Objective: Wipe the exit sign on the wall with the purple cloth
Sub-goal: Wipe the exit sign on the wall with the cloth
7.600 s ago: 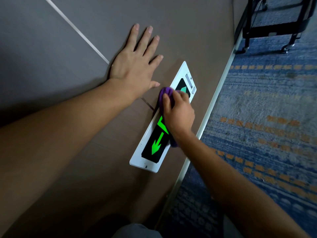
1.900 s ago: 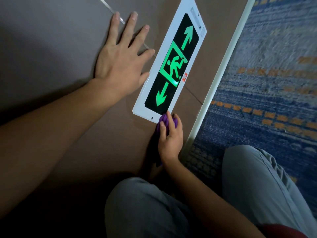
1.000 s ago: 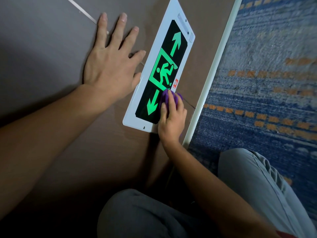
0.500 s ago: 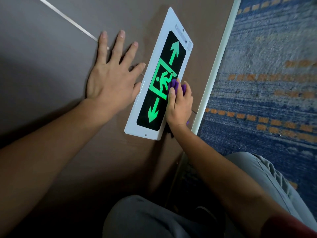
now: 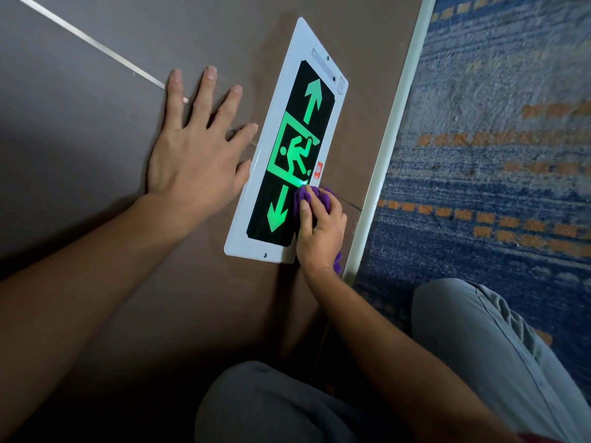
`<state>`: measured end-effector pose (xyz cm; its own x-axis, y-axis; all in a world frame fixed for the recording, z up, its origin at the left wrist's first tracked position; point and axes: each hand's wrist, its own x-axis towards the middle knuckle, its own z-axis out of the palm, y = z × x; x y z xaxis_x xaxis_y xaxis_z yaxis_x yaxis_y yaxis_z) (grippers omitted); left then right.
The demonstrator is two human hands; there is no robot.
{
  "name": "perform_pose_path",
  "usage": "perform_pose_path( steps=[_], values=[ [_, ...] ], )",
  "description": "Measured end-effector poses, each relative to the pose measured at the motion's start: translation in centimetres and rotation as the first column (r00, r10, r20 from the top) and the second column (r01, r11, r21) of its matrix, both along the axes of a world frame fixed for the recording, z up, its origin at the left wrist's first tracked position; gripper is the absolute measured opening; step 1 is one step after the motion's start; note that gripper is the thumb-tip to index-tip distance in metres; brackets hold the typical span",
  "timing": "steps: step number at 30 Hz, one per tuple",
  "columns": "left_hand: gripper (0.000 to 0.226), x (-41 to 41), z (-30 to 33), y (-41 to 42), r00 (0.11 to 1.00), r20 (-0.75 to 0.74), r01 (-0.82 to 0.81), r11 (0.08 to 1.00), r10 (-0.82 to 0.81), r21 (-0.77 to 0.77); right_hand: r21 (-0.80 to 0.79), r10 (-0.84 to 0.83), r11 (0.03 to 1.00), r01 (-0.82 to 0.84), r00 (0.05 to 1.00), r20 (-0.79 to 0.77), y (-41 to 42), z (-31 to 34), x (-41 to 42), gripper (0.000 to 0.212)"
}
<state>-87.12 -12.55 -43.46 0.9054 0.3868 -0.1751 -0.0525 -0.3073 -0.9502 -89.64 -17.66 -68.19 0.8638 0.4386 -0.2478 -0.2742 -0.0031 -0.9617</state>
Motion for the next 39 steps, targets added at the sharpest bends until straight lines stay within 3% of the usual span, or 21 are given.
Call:
perform_pose_path(
  steps=[4, 15, 20, 25, 34, 39],
  values=[
    [0.078, 0.2, 0.1, 0.0, 1.0, -0.026, -0.008, 1.0, 0.008, 0.003, 0.006, -0.02, 1.0, 0.02, 1.0, 0.0, 1.3, 0.2, 2.4, 0.03],
    [0.065, 2.7, -0.6, 1.9, 0.998, -0.067, 0.013, 0.999, -0.015, -0.035, -0.027, -0.11, 0.994, 0.109, 0.993, -0.036, 7.0, 1.0, 14.3, 0.029],
    [0.064, 3.7, -0.6, 3.7, 0.996, 0.028, 0.082, 0.996, -0.082, -0.024, -0.031, -0.117, 0.993, 0.118, 0.993, 0.023, 8.9, 0.9, 19.2, 0.03],
    [0.069, 3.7, -0.8, 3.3, 0.999, -0.012, 0.044, 0.999, -0.044, -0.029, -0.08, -0.122, 0.989, 0.123, 0.992, 0.026, 10.7, 1.2, 23.1, 0.031],
    [0.066, 3.8, -0.6, 2.9, 1.0, -0.01, 0.003, 0.999, -0.004, -0.046, -0.131, -0.114, 0.985, 0.116, 0.993, 0.019, 10.4, 2.0, 22.7, 0.036],
    [0.064, 3.8, -0.5, 2.8, 1.0, 0.008, 0.012, 0.998, -0.012, -0.055, 0.016, -0.143, 0.99, 0.142, 0.977, 0.159, 10.3, 6.8, 22.1, 0.03]
  ],
)
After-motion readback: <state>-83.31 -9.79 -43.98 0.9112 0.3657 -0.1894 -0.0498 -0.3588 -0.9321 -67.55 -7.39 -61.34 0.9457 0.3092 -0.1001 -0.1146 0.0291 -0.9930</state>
